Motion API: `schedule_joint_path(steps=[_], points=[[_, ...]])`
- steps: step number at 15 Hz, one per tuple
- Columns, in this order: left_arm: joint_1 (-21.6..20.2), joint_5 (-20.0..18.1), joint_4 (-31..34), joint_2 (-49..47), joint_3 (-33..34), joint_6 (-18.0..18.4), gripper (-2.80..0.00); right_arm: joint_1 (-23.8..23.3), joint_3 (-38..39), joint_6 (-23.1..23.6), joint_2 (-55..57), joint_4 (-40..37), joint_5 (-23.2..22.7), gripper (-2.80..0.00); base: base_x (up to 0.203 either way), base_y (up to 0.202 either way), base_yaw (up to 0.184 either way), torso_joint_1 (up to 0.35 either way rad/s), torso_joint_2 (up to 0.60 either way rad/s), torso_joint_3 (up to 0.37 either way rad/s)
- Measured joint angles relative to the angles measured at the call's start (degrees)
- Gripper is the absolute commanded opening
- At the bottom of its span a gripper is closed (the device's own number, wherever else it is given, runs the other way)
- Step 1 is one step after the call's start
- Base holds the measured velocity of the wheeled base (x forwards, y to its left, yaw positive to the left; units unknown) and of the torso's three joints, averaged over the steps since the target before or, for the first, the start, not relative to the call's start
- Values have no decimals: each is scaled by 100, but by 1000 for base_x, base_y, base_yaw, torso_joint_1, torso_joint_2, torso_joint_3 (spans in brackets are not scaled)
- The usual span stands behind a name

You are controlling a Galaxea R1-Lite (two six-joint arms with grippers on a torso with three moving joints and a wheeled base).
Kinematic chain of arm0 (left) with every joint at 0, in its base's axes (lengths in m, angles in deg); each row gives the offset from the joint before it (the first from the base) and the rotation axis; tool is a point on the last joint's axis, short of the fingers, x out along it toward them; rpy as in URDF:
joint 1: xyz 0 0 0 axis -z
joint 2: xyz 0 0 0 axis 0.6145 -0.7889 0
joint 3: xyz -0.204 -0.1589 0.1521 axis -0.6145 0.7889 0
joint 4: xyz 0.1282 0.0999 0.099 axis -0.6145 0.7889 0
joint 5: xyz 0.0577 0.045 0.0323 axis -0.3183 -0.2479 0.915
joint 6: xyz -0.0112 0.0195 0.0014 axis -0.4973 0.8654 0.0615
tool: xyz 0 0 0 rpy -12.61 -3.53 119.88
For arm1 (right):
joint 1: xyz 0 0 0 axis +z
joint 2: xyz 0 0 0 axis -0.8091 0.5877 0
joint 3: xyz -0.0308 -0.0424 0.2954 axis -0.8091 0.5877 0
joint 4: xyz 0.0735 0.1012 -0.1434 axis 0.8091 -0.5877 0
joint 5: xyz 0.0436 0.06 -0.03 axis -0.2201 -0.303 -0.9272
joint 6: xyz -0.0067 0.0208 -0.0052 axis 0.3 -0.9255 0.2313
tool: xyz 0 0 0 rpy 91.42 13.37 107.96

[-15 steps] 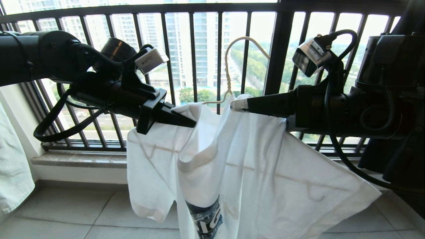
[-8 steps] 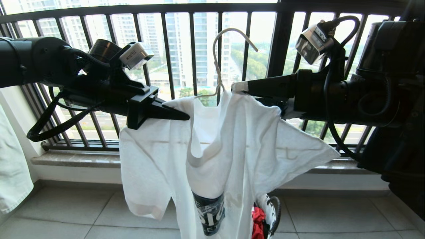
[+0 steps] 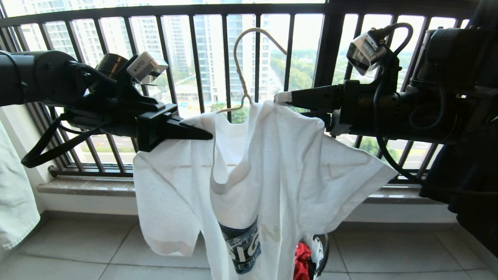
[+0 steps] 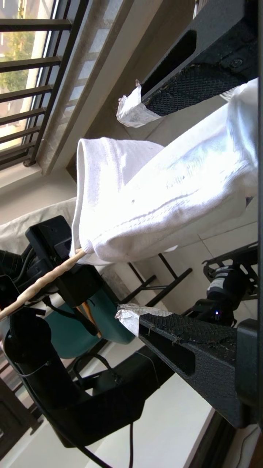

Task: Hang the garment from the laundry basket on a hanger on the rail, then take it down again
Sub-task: Hang the clothes rack on the clothesline

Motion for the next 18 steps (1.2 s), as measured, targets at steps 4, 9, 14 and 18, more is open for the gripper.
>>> schedule_joint_path(steps=[4, 9, 14, 18], points=[[-178, -109, 4, 29, 2, -1, -280, -182, -254, 0, 46, -32, 194, 0, 0, 0, 0, 0, 0, 0], [-485, -116, 9, 296, 214, -3, -280, -452, -335, 1, -96, -41, 378, 0, 0, 0, 0, 0, 0, 0], [-977, -109, 30, 765, 431, -93, -280, -516, -256, 1, -274, -56, 905, -280, 0, 0, 0, 0, 0, 0], [-1499, -109, 46, 1226, 691, -249, -280, -511, -297, 162, -435, -800, 1615, -280, 0, 0, 0, 0, 0, 0]])
